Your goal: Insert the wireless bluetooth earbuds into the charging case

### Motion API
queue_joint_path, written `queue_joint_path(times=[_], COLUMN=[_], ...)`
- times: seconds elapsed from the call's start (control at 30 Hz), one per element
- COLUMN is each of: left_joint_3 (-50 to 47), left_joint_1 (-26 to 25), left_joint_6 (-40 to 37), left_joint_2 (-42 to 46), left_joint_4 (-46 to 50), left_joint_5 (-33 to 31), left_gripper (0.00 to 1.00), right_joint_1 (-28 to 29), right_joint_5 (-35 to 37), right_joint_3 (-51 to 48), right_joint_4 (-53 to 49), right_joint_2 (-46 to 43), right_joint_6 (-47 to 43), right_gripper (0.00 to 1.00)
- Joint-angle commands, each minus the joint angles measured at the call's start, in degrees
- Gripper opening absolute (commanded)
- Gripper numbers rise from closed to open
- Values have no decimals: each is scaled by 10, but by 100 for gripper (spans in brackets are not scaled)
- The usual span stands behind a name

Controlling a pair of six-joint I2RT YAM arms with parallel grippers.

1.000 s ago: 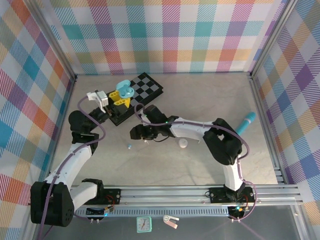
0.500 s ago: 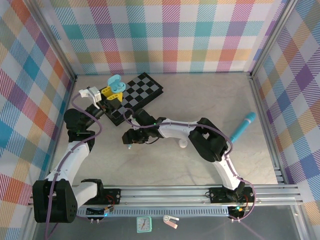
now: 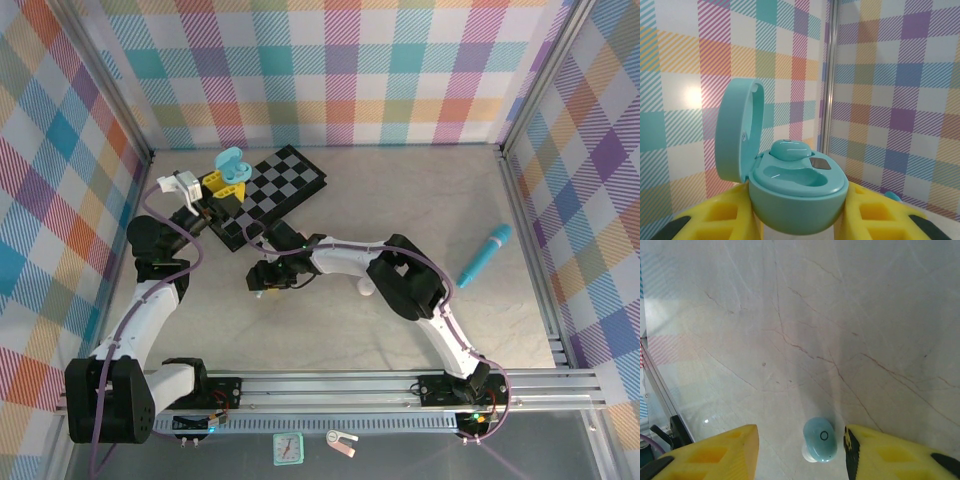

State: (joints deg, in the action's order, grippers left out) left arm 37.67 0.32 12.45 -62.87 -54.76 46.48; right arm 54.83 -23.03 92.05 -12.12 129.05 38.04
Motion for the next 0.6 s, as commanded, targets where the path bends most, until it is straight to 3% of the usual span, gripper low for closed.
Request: queue_joint_path(times=[0.0,0.57], left_joint_3=[15,18], left_joint_1=[7,7], left_joint_6=[4,3], left_joint_2=[-2,-5], left_joint_4=[-28,-23], left_joint_5=[15,24], left_gripper=[23,23], right_joint_1=[1,3], right_joint_5=[-9,-37], right_joint_3=[14,0], right_joint_4=[-11,3], right_joint_2=[16,19], right_joint_6=[-14,0], right_gripper=[46,31])
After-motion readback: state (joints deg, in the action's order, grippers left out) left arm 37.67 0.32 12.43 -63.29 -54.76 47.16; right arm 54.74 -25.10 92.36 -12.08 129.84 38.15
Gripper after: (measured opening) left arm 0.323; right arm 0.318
